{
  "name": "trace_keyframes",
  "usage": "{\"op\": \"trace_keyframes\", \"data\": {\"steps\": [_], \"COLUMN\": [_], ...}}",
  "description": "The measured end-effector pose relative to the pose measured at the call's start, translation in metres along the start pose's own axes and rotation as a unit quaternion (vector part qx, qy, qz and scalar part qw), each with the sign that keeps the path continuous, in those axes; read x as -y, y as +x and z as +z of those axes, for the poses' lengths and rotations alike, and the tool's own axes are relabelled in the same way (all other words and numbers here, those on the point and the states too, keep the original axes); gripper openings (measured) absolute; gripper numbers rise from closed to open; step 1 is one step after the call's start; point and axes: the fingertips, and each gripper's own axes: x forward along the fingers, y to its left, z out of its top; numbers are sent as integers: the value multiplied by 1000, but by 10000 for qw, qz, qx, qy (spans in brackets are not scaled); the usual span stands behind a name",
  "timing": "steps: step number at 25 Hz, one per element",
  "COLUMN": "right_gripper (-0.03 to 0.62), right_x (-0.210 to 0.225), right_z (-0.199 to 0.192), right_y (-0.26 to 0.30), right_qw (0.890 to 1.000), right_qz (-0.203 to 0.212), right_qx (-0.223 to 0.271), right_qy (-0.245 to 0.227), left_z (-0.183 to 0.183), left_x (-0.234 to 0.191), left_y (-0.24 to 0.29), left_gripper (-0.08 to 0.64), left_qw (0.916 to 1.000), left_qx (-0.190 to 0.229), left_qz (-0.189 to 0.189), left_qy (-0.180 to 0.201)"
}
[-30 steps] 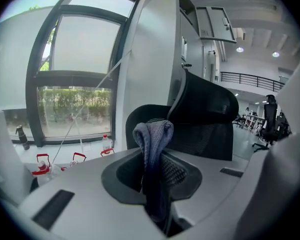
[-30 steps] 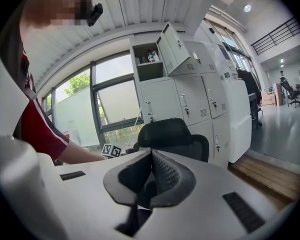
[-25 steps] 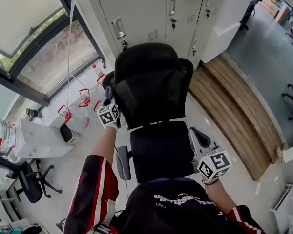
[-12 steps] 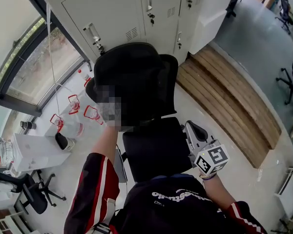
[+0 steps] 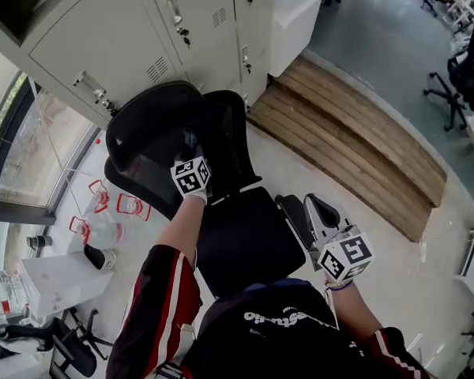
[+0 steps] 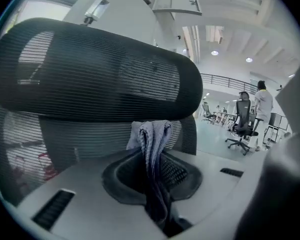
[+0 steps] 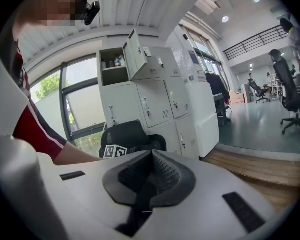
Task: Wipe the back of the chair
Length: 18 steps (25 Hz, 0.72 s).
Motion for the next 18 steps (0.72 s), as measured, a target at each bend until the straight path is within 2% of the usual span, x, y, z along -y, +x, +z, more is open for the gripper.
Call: {"op": "trace_keyframes", "data": {"steps": [10, 14, 18], "right_gripper": [14, 14, 14], "right_x": [74, 80, 71], "right_z": [-8, -5, -3], "right_y": [-65, -77, -73], "right_qw": [9961, 9961, 9981], "right_qz": [-817, -831, -579], "right_qx": [46, 17, -23], "right_qy": [316, 293, 229], "left_z": [2, 5, 7], "left_x": [146, 176, 177], "left_y": [59, 54, 32], "left_gripper": [63, 63, 63], "left_qw": [9946, 9914, 9908], "left_qx": [-37, 22, 84], "left_qz": [-1010, -1293, -1345], "left_qy": [237, 193, 75]}}
